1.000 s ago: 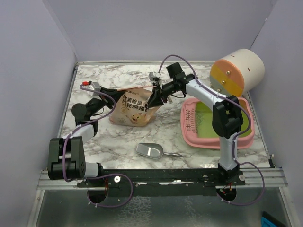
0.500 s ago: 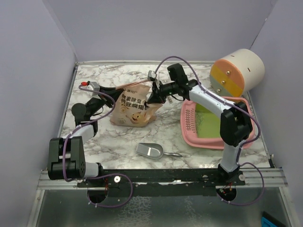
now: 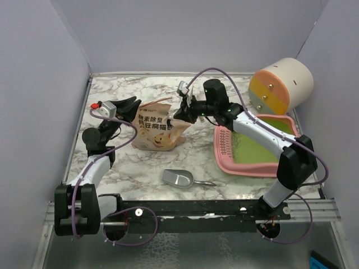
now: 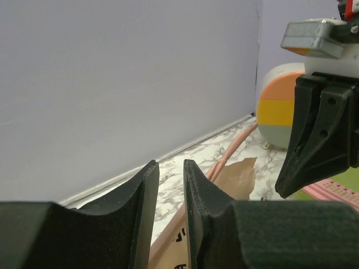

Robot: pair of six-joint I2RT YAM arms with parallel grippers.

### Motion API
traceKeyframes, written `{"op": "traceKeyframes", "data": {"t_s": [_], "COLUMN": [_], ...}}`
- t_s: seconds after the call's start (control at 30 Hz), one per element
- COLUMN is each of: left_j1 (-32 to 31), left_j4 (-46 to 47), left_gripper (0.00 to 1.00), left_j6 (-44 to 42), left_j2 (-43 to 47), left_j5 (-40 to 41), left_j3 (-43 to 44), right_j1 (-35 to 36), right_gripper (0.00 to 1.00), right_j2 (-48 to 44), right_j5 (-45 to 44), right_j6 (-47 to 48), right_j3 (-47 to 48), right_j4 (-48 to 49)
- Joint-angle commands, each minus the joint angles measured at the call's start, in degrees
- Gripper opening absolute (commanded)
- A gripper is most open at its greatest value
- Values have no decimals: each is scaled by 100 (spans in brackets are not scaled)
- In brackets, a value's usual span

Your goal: Fill the litter box with clean litter

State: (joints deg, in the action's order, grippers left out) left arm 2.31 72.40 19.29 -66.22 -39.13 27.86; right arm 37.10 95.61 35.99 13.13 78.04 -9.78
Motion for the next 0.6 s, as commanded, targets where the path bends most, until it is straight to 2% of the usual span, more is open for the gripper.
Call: {"op": "traceKeyframes", "data": {"t_s": [0.0, 0.07, 0.1, 0.2, 0.33, 0.5, 0.57], "left_j1": [-165, -222, -230, -244, -240, -239, -248], "left_j4": [-516, -1170, -1721, -3655, -6252, -9460, -10277], "left_gripper": [31, 44, 49, 59, 63, 65, 65], "left_j6": [-415, -770, -1082, -2244, -3799, -5603, -5928], "left_j2": [278, 406, 464, 527, 159, -1037, -1492], "left_j5": [20, -149, -312, -912, -1792, -2179, -2379], "left_j3": [-53, 102, 279, 1136, 2593, 4982, 5717], "right_j1": [44, 43, 41, 43, 43, 42, 43], "right_gripper": [1, 4, 10, 17, 19, 19, 19], "right_j2": [-242, -250, -241, -215, -416, -964, -1164], "right_j5": [-311, -454, -516, -510, -420, -183, -205], "right_j6": [-78, -84, -82, -69, -158, -351, -405], "right_j3": [-65, -45, -2, 138, -34, -568, -690], "right_j4": [206, 228, 181, -106, -219, -51, -88]}}
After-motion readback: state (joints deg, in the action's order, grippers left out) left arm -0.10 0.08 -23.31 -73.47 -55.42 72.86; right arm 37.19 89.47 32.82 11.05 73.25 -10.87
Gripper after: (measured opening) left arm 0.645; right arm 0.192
